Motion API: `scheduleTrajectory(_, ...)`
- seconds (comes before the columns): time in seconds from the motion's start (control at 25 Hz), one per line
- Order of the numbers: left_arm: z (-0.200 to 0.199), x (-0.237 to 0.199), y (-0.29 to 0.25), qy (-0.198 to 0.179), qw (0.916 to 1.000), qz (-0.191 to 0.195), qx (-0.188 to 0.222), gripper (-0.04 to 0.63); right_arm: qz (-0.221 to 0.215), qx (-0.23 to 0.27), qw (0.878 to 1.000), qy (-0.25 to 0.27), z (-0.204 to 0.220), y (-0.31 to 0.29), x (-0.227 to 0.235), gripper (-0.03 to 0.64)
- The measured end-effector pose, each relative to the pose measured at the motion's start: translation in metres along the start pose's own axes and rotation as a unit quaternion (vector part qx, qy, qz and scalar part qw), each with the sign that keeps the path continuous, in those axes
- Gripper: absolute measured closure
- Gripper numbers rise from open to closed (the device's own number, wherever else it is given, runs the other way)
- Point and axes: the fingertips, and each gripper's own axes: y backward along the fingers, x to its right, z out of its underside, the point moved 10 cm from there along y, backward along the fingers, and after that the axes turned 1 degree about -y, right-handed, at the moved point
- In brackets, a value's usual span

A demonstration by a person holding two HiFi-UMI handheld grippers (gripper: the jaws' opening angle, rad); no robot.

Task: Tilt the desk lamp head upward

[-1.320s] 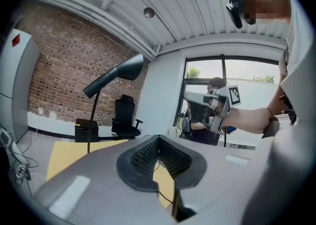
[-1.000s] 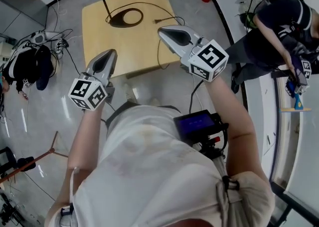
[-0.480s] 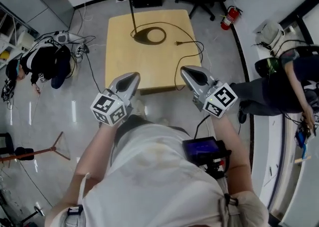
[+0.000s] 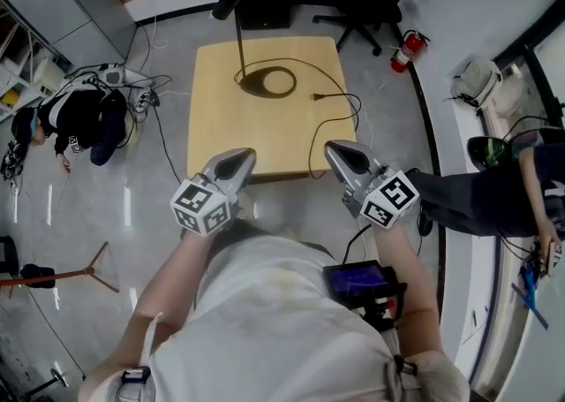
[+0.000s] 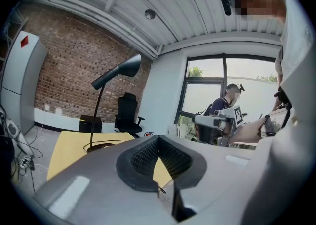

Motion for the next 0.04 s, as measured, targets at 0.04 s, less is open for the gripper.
scheduleTrajectory(0.04,0.0011,0.0002,0.0020,0.000,1.0000,0.000,0.000,0.594,0.000,0.000,1.000,0.001,0.0008,0.0000,-0.0026,0.603)
